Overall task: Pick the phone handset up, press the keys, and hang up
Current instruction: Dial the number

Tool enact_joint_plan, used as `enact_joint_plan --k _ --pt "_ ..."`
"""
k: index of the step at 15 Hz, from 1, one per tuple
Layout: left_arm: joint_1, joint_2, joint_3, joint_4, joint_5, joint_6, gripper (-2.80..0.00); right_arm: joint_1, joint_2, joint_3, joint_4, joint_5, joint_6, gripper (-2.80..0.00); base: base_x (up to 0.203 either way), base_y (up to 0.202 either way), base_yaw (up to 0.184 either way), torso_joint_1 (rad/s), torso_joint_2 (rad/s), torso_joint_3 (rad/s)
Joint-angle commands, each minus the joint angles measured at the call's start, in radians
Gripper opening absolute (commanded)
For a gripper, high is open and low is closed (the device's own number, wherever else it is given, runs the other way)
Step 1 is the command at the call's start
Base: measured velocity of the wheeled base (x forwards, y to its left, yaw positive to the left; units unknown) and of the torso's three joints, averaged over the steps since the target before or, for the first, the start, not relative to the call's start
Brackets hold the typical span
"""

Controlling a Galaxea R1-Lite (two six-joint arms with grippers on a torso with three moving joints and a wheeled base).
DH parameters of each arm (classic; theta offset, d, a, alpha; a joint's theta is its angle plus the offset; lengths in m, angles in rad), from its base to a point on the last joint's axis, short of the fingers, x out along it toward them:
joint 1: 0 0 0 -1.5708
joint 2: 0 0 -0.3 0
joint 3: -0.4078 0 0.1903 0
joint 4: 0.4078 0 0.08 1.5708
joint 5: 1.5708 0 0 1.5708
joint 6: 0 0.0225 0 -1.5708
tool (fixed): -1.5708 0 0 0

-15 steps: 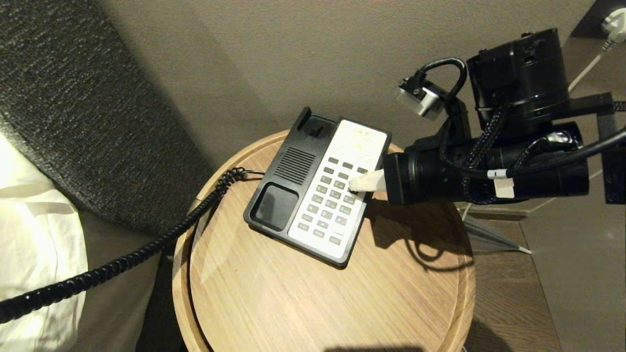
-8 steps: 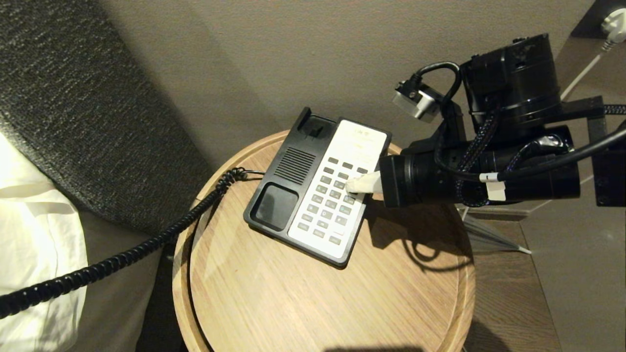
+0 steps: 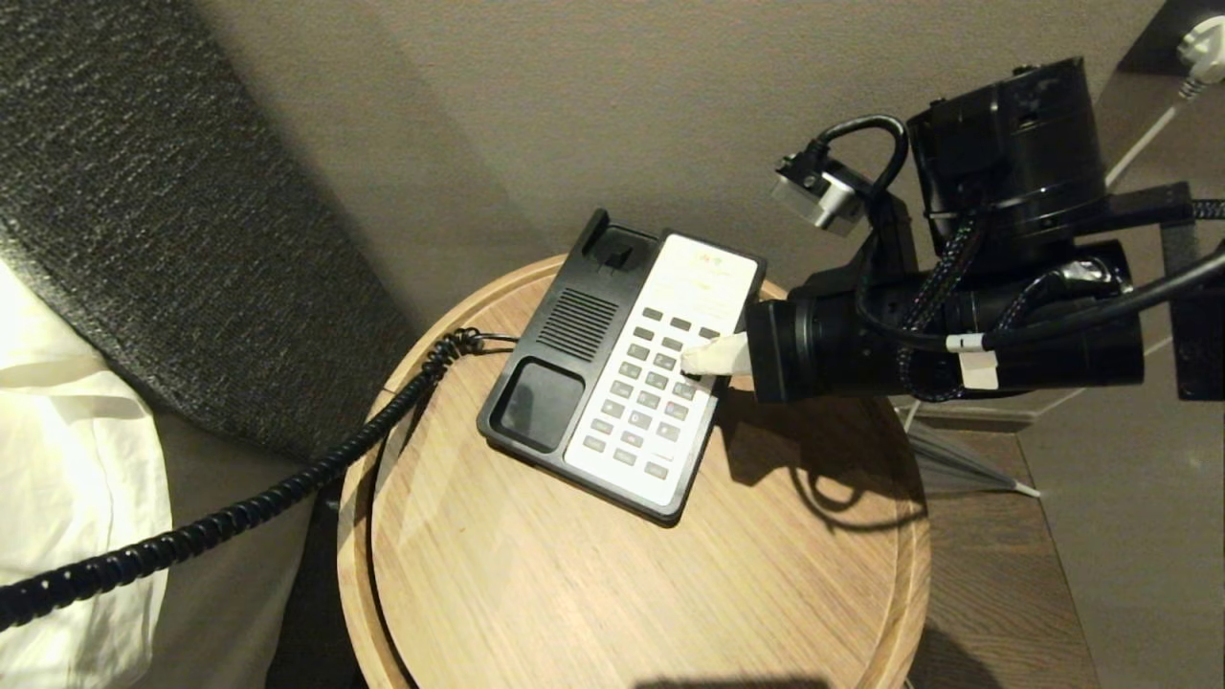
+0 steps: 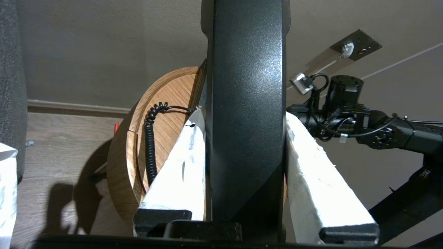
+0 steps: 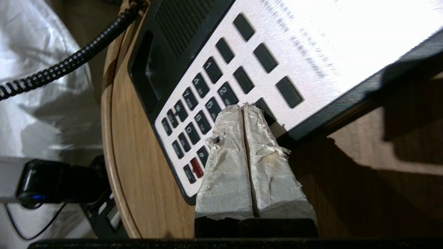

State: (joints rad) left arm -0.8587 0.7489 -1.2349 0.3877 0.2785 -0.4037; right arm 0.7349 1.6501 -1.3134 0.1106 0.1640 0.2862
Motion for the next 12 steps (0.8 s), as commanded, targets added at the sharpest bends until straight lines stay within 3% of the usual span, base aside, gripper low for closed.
enact_joint_plan --k 1,12 --pt "0.0 -0.005 0.012 0.002 0.004 -0.003 -2.8 0.009 -0.03 0.002 -0.002 0.005 0.006 -2.8 0.0 0.0 0.0 0.0 0.0 0.0" --pt "0.0 -0.026 0.025 0.002 0.004 -0.001 -2.8 0.032 -0.012 0.022 -0.002 -0.02 0.002 -2.8 0.0 0.0 0.0 0.0 0.0 0.0"
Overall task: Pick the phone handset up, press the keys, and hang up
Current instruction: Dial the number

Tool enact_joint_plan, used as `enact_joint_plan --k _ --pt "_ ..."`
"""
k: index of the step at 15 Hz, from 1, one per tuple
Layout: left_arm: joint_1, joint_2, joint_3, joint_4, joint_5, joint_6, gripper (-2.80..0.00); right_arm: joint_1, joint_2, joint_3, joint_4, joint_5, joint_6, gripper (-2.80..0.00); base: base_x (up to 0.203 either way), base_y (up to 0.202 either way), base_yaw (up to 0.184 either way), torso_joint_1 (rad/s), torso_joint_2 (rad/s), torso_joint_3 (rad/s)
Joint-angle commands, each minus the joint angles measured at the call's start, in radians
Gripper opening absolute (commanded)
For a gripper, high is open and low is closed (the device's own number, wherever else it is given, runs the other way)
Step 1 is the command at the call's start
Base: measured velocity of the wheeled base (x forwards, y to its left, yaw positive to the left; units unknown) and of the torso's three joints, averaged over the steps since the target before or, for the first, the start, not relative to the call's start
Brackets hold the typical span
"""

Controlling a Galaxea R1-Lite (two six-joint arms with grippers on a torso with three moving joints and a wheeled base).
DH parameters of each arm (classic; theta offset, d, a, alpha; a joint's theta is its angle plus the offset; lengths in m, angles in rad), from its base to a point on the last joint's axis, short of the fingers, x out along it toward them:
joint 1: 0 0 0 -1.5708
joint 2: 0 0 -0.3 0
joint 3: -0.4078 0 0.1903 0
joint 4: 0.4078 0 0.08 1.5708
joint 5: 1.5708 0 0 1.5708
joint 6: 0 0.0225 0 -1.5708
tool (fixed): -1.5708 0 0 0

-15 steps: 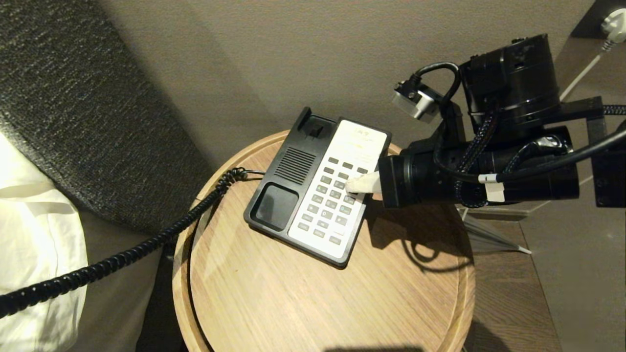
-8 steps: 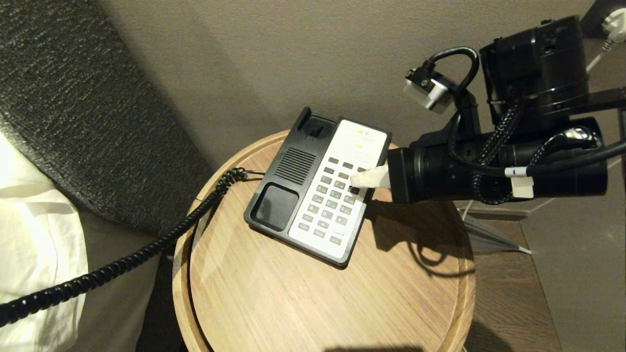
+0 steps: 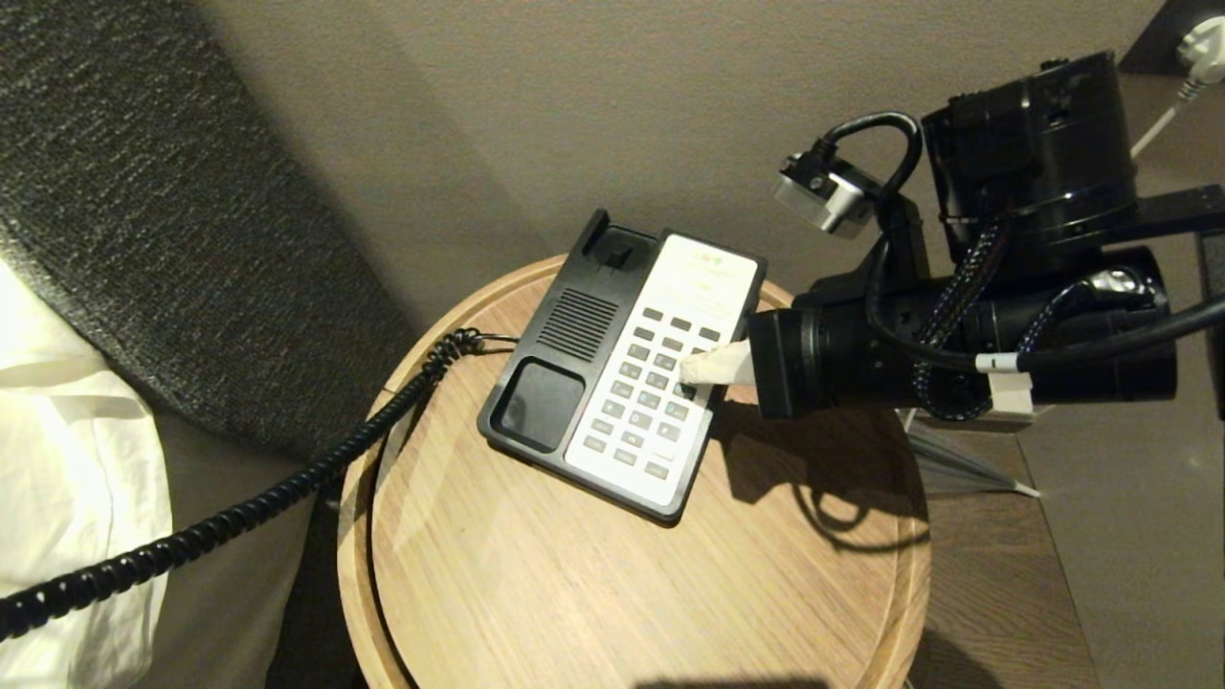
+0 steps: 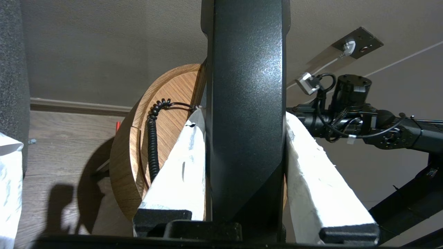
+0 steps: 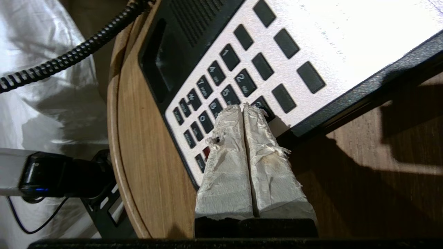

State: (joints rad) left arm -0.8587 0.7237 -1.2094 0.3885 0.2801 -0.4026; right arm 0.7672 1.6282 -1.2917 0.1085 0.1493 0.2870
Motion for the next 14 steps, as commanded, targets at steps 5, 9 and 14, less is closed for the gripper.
enact_joint_plan --k 5,9,14 --pt "0.0 -0.006 -0.001 0.001 0.002 -0.002 -2.8 0.0 0.018 0.004 0.002 -0.007 0.0 -2.8 0.0 0.0 0.0 0.0 0.0 0.0" --pt "0.0 -0.007 0.001 0.001 0.001 -0.002 -2.8 0.0 0.019 0.02 0.0 -0.008 0.0 -2.8 0.0 0.0 0.0 0.0 0.0 0.0" --pt "0.0 -0.009 0.001 0.001 0.001 -0.002 -2.8 0.0 0.025 0.038 0.0 -0.018 -0.003 -2.8 0.0 0.0 0.0 0.0 0.0 0.0"
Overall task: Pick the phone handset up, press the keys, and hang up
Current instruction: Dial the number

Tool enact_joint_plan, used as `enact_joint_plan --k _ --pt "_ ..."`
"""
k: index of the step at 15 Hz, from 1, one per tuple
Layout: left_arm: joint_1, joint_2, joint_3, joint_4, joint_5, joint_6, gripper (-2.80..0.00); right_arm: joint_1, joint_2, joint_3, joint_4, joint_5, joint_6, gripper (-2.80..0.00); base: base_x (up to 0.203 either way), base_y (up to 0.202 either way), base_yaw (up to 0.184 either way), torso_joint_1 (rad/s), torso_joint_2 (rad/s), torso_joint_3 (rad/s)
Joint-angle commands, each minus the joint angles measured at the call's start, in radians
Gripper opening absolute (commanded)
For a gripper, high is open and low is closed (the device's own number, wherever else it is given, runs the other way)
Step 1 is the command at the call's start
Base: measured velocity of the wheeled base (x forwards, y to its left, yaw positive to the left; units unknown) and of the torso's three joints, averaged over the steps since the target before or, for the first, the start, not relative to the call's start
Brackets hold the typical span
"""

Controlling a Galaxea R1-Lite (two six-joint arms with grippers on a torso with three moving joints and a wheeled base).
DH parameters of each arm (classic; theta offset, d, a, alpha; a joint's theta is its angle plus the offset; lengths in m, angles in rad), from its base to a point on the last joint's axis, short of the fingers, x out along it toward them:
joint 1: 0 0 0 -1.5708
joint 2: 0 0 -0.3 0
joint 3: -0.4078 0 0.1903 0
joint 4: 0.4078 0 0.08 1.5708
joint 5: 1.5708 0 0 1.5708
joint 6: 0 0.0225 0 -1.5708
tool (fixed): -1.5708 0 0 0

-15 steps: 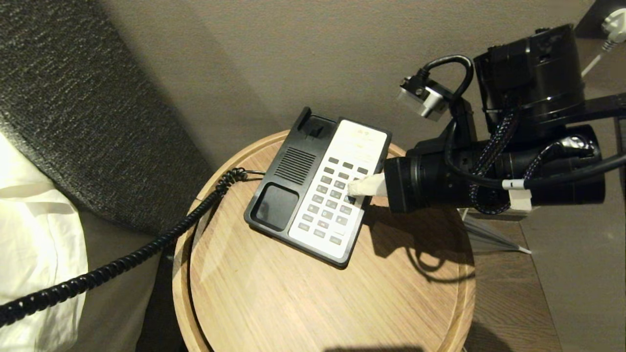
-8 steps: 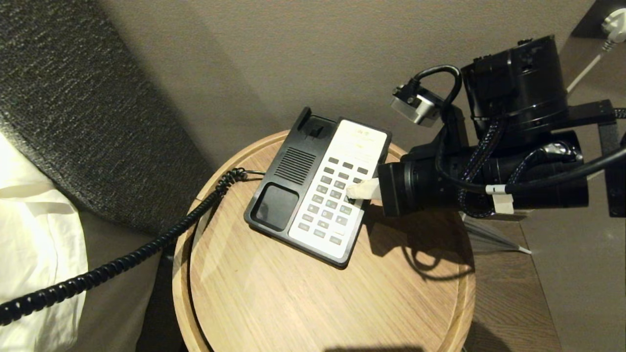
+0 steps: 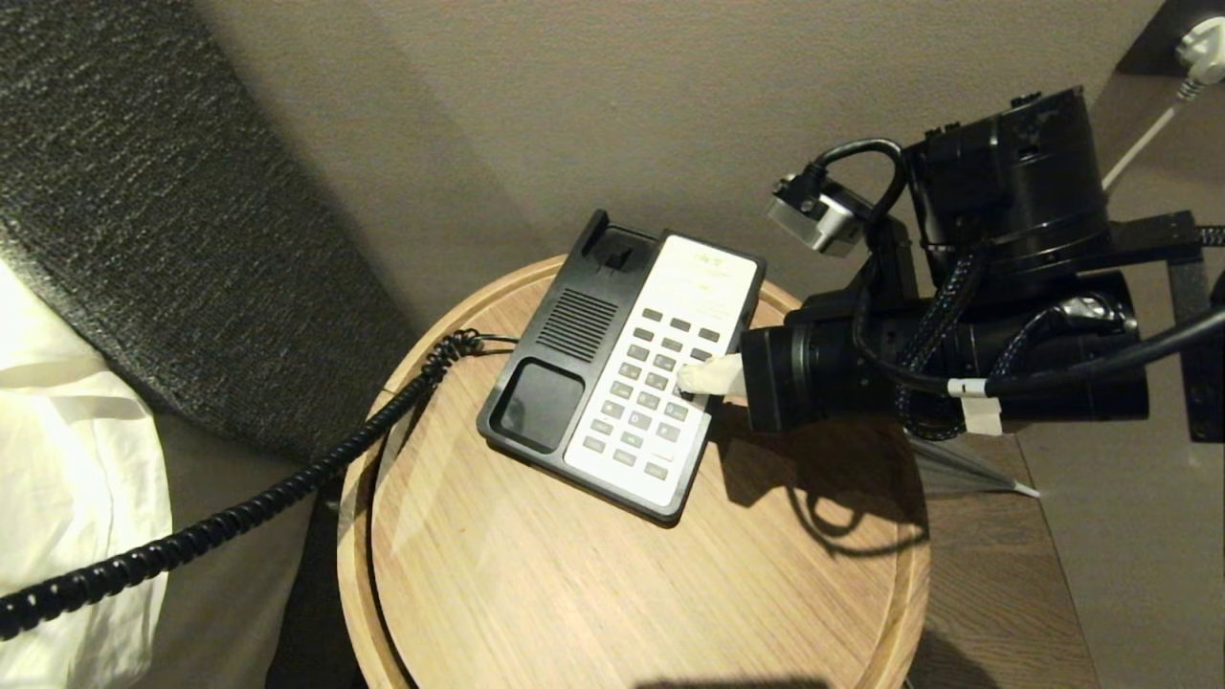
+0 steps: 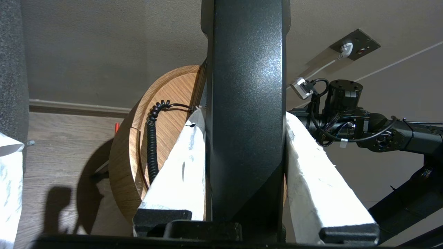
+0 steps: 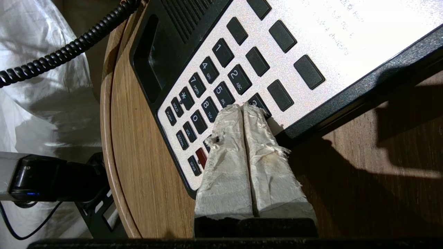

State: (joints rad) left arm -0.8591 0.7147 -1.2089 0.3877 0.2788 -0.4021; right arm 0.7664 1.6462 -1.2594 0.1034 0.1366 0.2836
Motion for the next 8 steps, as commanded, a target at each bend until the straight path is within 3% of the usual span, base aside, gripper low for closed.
enact_joint_plan --k 1,8 --pt "0.0 0.001 0.0 0.002 0.002 -0.003 -2.8 0.001 0.007 0.009 0.006 -0.009 -0.001 -2.8 0.0 0.0 0.0 0.0 0.0 0.0" --pt "0.0 -0.011 0.019 0.002 0.002 -0.004 -2.8 0.001 -0.018 -0.004 0.006 0.0 0.009 -2.8 0.0 0.0 0.0 0.0 0.0 0.0"
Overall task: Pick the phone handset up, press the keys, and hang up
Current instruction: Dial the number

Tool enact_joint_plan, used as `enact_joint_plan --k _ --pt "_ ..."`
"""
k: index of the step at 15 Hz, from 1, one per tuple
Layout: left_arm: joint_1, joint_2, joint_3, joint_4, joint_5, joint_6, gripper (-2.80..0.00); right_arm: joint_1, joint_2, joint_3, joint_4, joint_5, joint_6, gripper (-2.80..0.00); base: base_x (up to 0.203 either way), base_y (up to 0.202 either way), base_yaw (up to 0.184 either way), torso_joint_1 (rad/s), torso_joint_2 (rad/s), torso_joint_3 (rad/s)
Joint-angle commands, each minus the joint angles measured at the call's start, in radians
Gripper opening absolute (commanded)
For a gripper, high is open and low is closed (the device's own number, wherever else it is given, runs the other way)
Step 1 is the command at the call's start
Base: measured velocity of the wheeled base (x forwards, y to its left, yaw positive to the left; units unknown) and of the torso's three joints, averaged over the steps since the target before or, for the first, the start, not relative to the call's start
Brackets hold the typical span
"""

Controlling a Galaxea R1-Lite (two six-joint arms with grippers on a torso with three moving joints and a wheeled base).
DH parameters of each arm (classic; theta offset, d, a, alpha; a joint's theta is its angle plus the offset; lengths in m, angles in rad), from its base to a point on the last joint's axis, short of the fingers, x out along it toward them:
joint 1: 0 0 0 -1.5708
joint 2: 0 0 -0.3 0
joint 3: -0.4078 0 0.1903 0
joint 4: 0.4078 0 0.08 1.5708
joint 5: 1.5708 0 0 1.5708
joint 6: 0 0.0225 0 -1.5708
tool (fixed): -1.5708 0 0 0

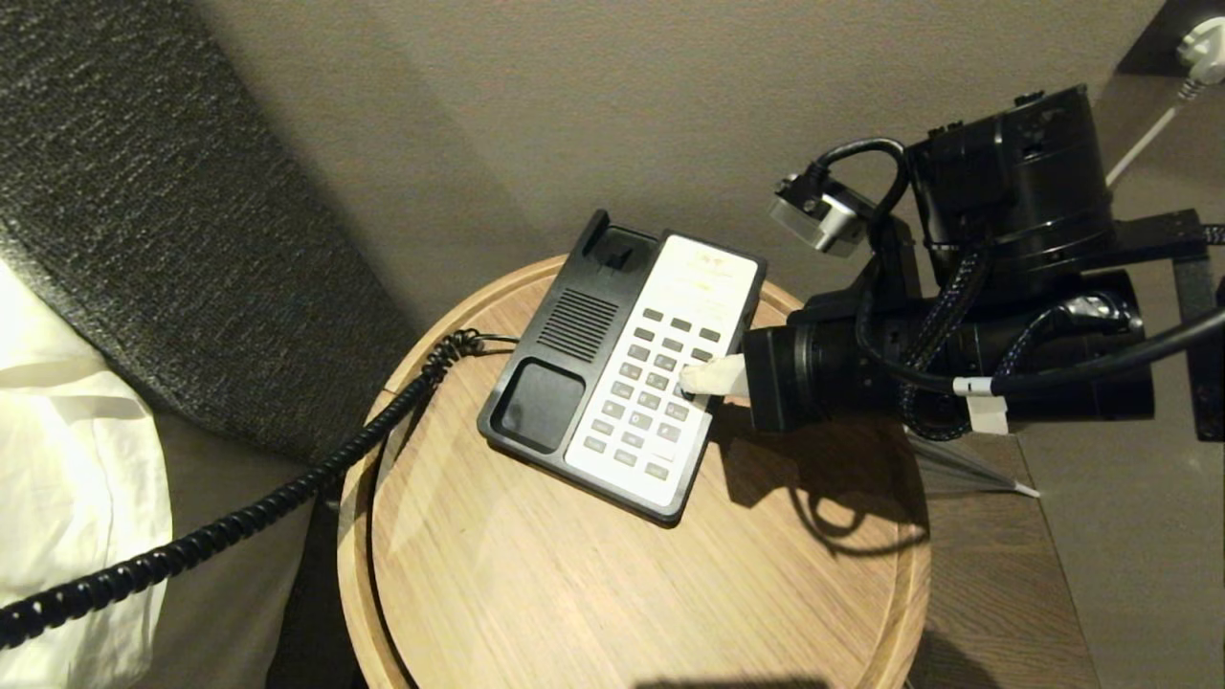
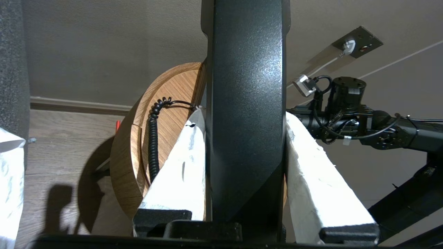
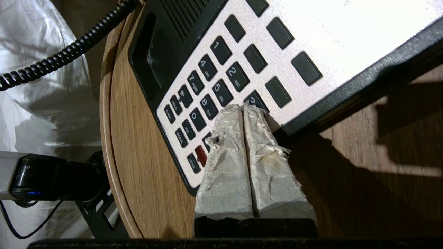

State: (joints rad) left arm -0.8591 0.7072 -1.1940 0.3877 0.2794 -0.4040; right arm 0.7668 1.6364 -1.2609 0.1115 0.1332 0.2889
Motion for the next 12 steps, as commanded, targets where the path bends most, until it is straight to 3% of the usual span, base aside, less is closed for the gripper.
enact_joint_plan --k 1,12 --pt "0.0 -0.005 0.004 0.002 0.001 -0.004 -2.8 0.0 -0.012 -0.003 -0.003 0.005 0.006 -2.8 0.0 0.0 0.0 0.0 0.0 0.0" --pt "0.0 -0.008 0.008 0.002 0.0 -0.004 -2.8 0.002 -0.003 -0.006 -0.003 0.043 0.002 -2.8 0.0 0.0 0.0 0.0 0.0 0.0"
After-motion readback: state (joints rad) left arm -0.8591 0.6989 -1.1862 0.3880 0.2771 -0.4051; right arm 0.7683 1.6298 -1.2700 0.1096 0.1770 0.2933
